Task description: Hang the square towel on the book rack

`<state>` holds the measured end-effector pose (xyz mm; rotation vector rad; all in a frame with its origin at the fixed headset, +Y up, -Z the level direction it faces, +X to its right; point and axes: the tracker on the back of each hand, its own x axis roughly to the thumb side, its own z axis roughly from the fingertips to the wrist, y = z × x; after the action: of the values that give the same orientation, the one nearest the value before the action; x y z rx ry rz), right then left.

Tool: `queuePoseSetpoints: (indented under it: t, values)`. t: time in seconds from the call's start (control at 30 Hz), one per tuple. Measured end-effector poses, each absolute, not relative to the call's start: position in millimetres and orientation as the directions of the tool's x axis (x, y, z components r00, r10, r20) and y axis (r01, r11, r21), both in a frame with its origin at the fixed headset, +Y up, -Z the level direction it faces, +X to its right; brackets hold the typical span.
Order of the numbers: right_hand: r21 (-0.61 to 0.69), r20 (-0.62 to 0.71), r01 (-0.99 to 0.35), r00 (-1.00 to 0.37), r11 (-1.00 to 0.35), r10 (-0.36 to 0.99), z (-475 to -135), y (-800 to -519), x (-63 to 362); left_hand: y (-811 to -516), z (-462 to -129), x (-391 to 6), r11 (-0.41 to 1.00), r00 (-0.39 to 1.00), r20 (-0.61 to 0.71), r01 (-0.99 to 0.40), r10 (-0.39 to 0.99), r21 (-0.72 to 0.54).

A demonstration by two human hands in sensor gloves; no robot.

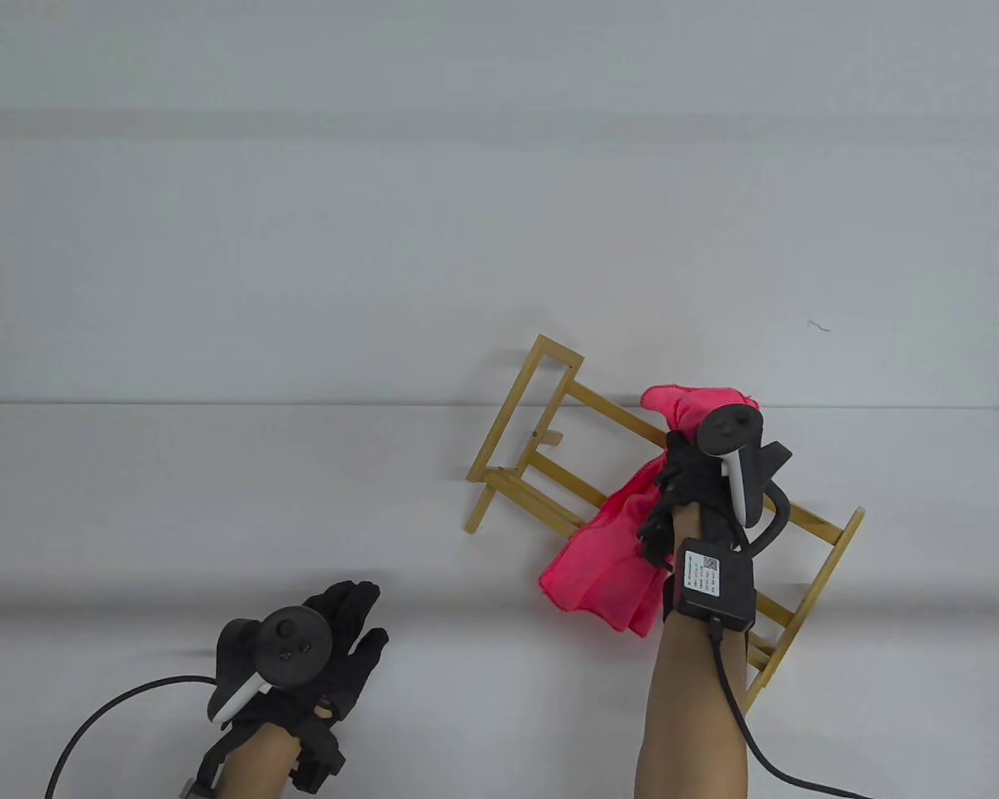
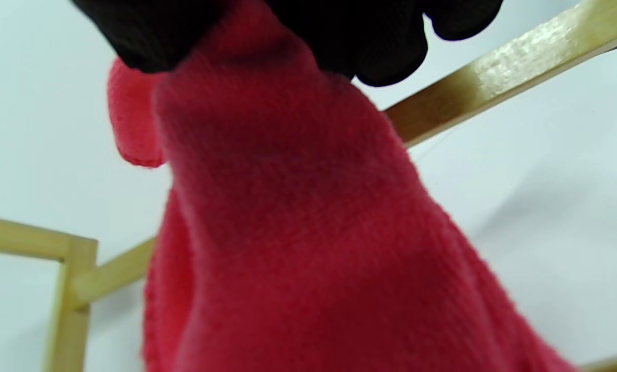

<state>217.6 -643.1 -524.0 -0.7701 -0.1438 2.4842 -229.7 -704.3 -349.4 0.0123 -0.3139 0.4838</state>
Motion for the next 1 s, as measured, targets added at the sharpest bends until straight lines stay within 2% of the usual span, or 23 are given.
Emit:
queuePoseSetpoints:
  t: [0.13, 0.37, 0.63, 1.0]
  values:
    - [-0.147, -0.541, -0.432, -0.718, -0.89, 0.438, -528, -652, 218, -704, -350, -231, 0.886, 0.84, 0.293, -0.459, 0.457, -0.065]
    - [-0.167, -0.55, -0.436, -0.703, -0.884, 0.451, -523, -648, 220, -707, -351, -229, 0.889, 0.843, 0.286, -0.444, 0.456, -0.11]
    - [-0.168, -0.546, -0.432, -0.708, -0.886, 0.449, -504, -630, 217, -708, -351, -227, 0.887, 0.837, 0.295, -0.445, 0.46, -0.122]
    - [-0.213, -0.462, -0.454, -0.733, -0.865, 0.499, -466, -602, 197, -705, -348, -220, 0.882, 0.82, 0.327, -0.457, 0.469, -0.12]
